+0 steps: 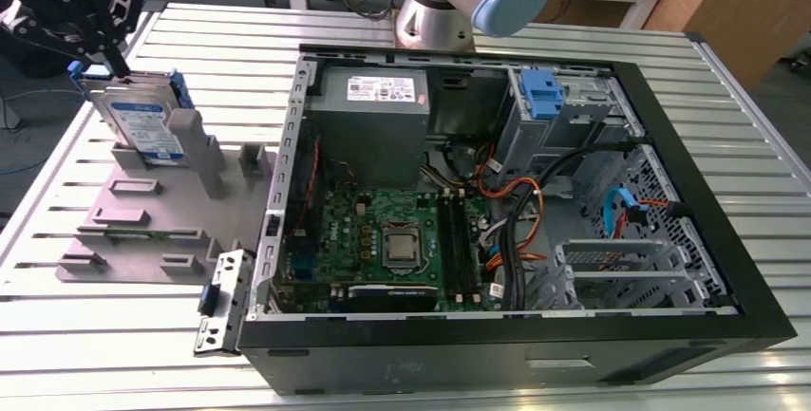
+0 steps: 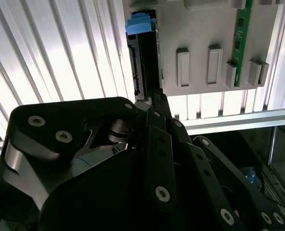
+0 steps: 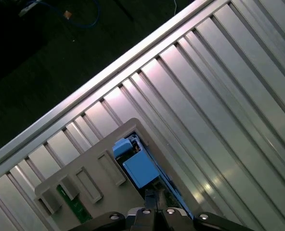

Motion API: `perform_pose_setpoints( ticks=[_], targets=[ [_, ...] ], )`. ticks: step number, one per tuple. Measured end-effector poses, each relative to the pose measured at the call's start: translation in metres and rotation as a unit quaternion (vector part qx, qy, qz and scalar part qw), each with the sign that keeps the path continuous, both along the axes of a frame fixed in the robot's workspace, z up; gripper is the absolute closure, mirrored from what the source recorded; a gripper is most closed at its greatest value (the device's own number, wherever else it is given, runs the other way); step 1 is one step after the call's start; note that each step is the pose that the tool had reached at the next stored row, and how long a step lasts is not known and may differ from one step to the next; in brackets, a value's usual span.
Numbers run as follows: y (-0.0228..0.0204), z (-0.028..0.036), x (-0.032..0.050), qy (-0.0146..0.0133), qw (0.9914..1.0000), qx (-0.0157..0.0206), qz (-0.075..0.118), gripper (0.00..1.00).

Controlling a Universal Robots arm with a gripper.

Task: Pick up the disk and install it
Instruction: 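Pick up the disk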

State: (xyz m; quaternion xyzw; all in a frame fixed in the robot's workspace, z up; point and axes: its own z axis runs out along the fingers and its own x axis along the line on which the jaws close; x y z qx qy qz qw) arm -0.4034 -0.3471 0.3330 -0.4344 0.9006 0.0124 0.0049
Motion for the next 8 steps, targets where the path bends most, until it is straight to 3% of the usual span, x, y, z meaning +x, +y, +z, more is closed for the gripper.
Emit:
perform_pose_setpoints(
  ticks=[5, 8],
  targets=[
    [0.0000, -0.0005, 0.0001, 0.0001, 0.99976, -0.0003, 0.022, 0.89],
    [0.0000, -0.0008, 0.0001, 0.0000, 0.99882, -0.0002, 0.048, 0.89]
  ],
)
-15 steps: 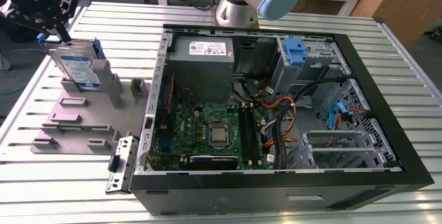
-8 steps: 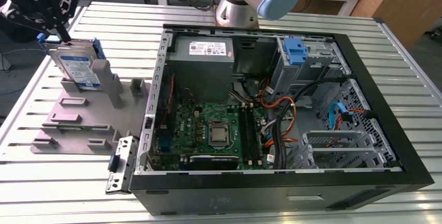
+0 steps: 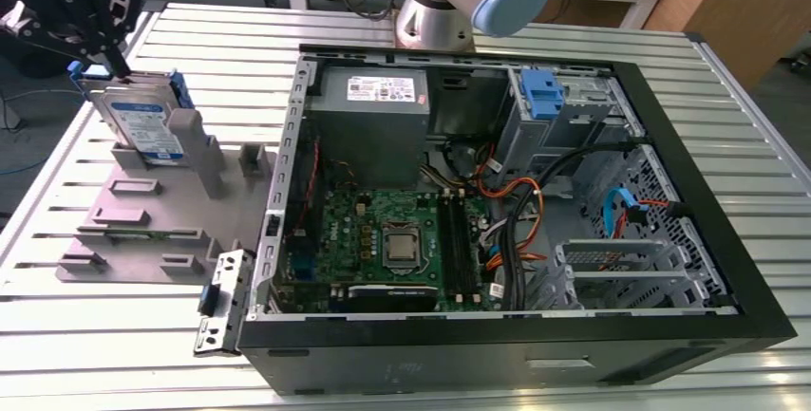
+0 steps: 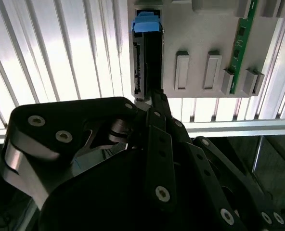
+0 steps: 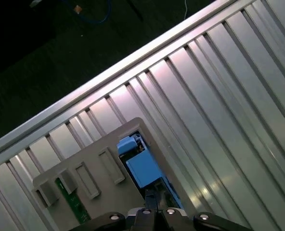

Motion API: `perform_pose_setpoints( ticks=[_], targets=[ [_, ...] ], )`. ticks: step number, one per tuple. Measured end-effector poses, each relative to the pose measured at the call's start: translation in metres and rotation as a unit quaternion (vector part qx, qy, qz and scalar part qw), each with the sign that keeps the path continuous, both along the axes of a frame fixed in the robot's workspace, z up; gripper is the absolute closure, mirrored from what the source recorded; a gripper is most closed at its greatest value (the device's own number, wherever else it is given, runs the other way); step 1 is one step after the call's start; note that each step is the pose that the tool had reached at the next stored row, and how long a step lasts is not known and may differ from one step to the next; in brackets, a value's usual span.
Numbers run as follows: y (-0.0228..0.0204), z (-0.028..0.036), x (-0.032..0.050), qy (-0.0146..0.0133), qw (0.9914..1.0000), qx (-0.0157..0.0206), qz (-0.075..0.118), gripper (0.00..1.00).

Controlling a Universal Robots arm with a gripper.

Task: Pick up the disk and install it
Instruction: 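Pick up the disk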

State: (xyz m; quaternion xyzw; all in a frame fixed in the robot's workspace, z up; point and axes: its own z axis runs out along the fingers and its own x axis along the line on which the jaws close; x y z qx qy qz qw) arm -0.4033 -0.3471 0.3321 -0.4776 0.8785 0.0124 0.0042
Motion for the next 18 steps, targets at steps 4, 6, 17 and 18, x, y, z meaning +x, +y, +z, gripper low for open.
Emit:
perform_pose_setpoints(
  ticks=[4, 6, 17, 18],
  targets=[
    [0.0000, 0.0001, 0.0000, 0.0000, 0.99974, 0.0000, 0.023, 0.89],
    [0.0000, 0.0006, 0.0000, 0.0000, 0.99957, -0.0002, 0.029, 0.89],
    [0.0000, 0.0009, 0.0000, 0.0000, 0.99853, -0.0021, 0.054, 0.89],
    [0.0000, 0.0009, 0.0000, 0.0000, 0.99853, -0.0021, 0.054, 0.89]
  ],
)
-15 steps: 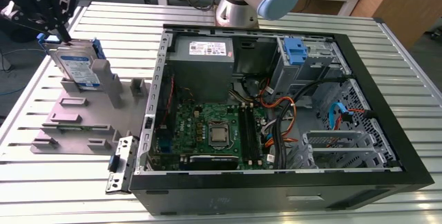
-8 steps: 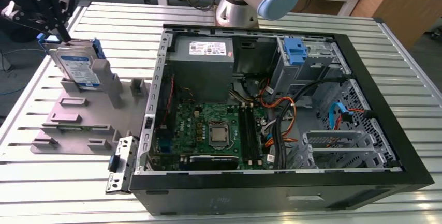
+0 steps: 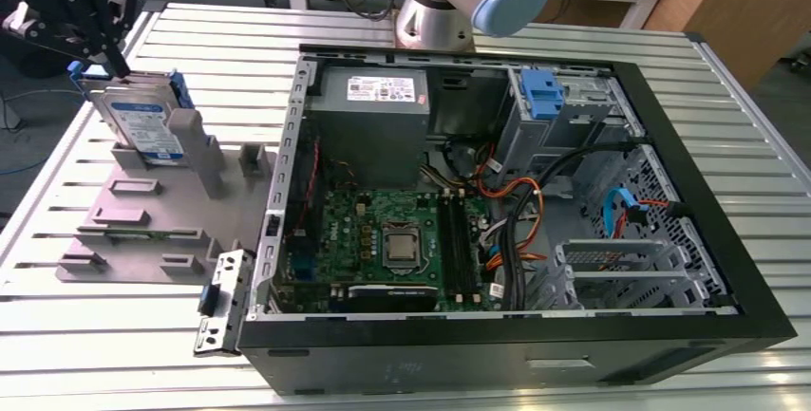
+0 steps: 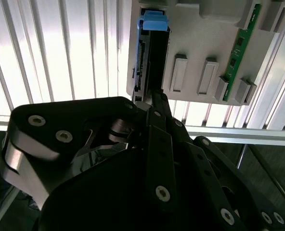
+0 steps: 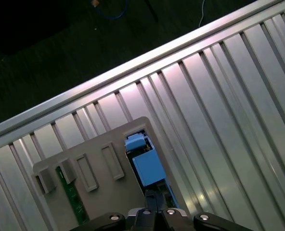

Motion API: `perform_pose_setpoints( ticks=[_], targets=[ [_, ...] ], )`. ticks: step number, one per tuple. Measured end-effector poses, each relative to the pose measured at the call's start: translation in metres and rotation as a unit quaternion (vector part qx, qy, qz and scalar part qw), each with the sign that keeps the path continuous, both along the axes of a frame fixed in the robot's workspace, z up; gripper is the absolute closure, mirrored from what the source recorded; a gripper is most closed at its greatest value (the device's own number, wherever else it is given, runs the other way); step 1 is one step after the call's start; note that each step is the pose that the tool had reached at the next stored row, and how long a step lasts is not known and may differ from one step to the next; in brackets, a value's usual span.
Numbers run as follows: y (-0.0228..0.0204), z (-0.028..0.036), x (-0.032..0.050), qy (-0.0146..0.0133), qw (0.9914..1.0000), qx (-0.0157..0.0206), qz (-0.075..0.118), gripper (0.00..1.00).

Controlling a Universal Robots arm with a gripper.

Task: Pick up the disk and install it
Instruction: 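Pick up the disk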

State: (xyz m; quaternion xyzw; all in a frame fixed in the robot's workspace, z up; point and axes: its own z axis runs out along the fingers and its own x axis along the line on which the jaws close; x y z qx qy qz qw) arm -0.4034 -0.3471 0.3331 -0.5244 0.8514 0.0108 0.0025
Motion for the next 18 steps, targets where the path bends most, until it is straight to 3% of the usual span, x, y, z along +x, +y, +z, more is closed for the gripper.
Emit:
perform_pose_setpoints(
  ticks=[6, 11, 14, 18],
  targets=[
    [0.0000, -0.0001, 0.0000, 0.0000, 0.99999, 0.0000, 0.005, 0.89],
    [0.0000, -0.0002, 0.0000, 0.0000, 0.99956, 0.0000, 0.030, 0.89],
    [0.0000, -0.0004, 0.0000, 0.0000, 0.99851, 0.0000, 0.055, 0.89],
    [0.0000, -0.0006, 0.0000, 0.0000, 0.99608, 0.0000, 0.088, 0.89]
  ],
)
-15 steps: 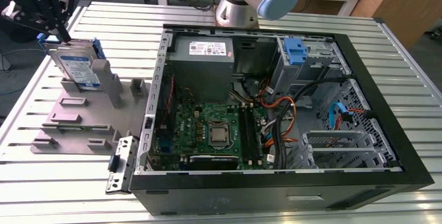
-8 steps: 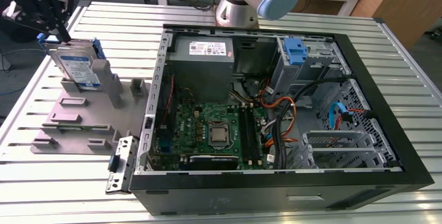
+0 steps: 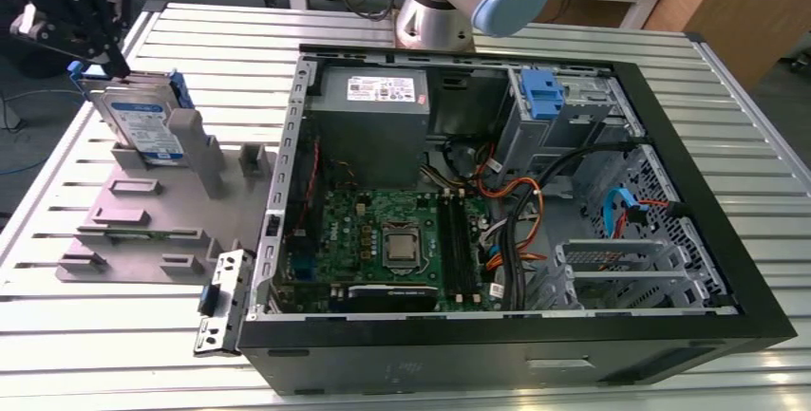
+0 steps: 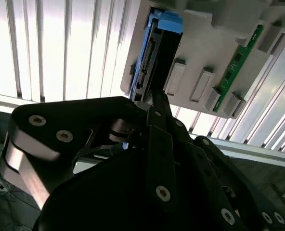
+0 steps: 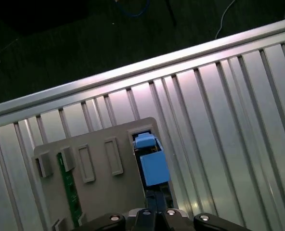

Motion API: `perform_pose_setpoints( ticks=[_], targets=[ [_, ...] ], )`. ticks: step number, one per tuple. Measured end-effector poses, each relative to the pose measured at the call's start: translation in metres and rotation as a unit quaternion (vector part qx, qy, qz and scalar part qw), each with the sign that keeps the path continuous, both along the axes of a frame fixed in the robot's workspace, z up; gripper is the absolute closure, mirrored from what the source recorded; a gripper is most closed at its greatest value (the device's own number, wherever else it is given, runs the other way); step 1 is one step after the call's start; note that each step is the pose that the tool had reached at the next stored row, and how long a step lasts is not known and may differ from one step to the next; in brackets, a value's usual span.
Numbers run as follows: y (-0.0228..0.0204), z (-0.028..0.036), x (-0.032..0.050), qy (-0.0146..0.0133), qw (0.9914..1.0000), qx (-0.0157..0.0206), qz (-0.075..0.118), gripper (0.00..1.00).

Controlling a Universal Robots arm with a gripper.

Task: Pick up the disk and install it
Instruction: 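Pick up the disk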

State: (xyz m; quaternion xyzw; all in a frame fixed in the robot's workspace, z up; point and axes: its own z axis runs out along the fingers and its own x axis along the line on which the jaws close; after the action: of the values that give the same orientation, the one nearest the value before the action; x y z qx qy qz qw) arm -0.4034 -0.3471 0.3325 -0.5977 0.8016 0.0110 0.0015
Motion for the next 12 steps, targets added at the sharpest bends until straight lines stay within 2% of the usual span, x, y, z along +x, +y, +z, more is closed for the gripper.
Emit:
perform_pose_setpoints(
  ticks=[4, 8, 10, 12],
  targets=[
    [0.0000, -0.0003, 0.0000, 0.0000, 0.99947, 0.0000, 0.033, 0.89],
    [0.0000, -0.0006, 0.0000, 0.0000, 0.99797, 0.0000, 0.064, 0.89],
    [0.0000, -0.0007, 0.0000, 0.0000, 0.99743, 0.0000, 0.072, 0.89],
    [0.0000, -0.0007, 0.0000, 0.0000, 0.99737, 0.0000, 0.072, 0.89]
  ],
)
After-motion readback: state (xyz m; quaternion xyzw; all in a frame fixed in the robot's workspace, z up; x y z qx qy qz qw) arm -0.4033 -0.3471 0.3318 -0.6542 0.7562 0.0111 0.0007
